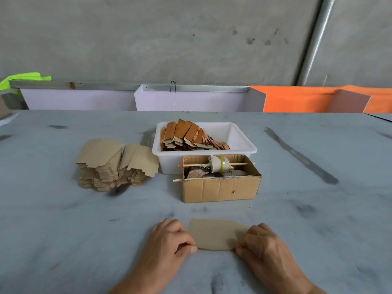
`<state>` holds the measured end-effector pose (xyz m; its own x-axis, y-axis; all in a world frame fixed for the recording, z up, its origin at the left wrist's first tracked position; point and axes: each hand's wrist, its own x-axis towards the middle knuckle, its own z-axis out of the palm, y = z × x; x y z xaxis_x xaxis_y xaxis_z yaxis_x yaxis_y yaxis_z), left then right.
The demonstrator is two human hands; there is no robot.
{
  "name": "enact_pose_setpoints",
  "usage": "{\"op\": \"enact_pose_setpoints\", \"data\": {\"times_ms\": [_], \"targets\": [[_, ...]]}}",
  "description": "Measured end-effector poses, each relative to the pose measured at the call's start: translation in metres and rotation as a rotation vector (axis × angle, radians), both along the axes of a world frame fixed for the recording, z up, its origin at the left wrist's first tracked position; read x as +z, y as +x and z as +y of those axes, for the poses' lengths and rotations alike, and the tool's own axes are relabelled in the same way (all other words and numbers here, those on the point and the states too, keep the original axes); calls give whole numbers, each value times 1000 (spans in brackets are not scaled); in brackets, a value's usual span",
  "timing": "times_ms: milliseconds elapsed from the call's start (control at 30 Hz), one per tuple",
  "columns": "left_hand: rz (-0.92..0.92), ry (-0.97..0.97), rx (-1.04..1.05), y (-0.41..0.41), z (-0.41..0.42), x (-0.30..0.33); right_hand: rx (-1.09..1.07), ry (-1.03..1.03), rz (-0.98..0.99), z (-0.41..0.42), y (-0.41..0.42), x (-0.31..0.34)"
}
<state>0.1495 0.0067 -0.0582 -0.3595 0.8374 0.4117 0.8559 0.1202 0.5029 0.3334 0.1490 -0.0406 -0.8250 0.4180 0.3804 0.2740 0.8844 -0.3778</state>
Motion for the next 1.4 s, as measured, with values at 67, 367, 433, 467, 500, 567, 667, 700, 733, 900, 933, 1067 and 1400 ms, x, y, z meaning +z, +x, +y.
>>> {"op": "enact_pose_setpoints", "data": {"times_ms": [67, 367, 433, 467, 500, 567, 667, 700, 733, 900, 933, 1067, 1400], "targets": [[-79, -56, 59, 1, 4, 0, -126, -101, -27, -2, -3, 0], [-162, -312, 377, 6, 24, 0, -471, -355, -253, -3, -24, 6], [-171, -324, 409, 6, 27, 2, -502, -425, -266, 2, -25, 7], [-175, -324, 420, 7, 28, 2, -503, -462, -267, 3, -24, 8], [-174, -326, 432, 7, 29, 2, -499, -500, -267, 4, -24, 9], [-170, -328, 466, 10, 30, 1, -493, -519, -246, 4, -25, 7], [-194, -281, 512, 14, 27, 1, -487, -486, -128, 0, -24, -2], [-200, -264, 516, 15, 25, 2, -473, -483, -83, -2, -22, -4], [-204, -244, 518, 16, 23, 2, -460, -470, -50, -5, -21, -6], [133, -118, 295, 32, 20, 7, -405, -254, 120, -22, -16, -16], [210, -79, 208, 36, 19, 7, -398, -175, 143, -24, -15, -18], [559, -89, 155, 56, 19, 8, -380, 216, 187, -28, -17, -21], [609, -147, 176, 64, 17, -1, -170, 487, 157, -43, -26, -22]]}}
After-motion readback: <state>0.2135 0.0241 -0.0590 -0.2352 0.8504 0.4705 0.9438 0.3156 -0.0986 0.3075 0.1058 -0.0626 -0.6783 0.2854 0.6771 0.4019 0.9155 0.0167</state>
